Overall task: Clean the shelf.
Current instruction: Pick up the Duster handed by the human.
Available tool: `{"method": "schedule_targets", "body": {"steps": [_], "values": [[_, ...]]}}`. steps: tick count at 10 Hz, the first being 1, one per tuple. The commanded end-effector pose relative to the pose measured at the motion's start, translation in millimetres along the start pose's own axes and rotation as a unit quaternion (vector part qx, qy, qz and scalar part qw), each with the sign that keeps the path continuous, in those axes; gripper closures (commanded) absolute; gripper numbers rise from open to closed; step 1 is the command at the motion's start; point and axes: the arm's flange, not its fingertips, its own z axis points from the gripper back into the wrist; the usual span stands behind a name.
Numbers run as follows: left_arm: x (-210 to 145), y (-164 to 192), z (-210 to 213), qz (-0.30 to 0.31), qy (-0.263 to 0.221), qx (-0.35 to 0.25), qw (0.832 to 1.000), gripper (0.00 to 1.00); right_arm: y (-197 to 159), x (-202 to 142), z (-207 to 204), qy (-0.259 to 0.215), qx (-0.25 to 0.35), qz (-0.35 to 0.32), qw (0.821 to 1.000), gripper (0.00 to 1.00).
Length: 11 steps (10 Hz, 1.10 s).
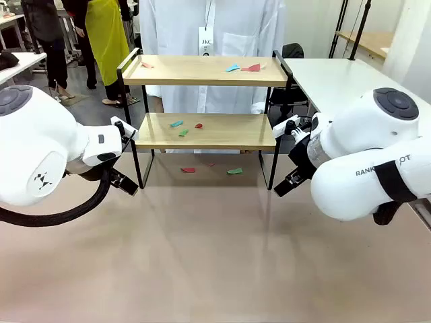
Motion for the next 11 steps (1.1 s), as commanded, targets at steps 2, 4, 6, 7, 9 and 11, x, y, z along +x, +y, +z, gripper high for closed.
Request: {"method": "schedule_targets", "body": {"steps": [2,4,6,7,9,11], "values": [[0.1,0.0,0.1,0.0,0.0,0.0,1.0,0.0,0.0,0.0,0.0,0.0,0.0,0.0,1.0,0.0],[0.1,0.0,0.1,0.0,0.0,0.0,1.0,0.0,0.0,0.0,0.0,0.0,0.0,0.0,1.0,0.0],[0.1,0.0,0.1,0.0,0.0,0.0,1.0,0.0,0.0,0.0,0.0,0.0,0.0,0.0,1.0,0.0],[0.1,0.0,0.1,0.0,0.0,0.0,1.0,0.0,0.0,0.0,0.0,0.0,0.0,0.0,1.0,0.0],[0.1,-0.3,0.0,0.0,0.0,0.0,1.0,0.0,0.1,0.0,-0.1,0.0,0.0,0.0,1.0,0.0],[12.8,13.1,44.2,-0.003,-0.041,-0.053,0.998,0.0,-9.5,36.3,41.4,-0.037,0.02,0.006,0.999,0.0]]}}
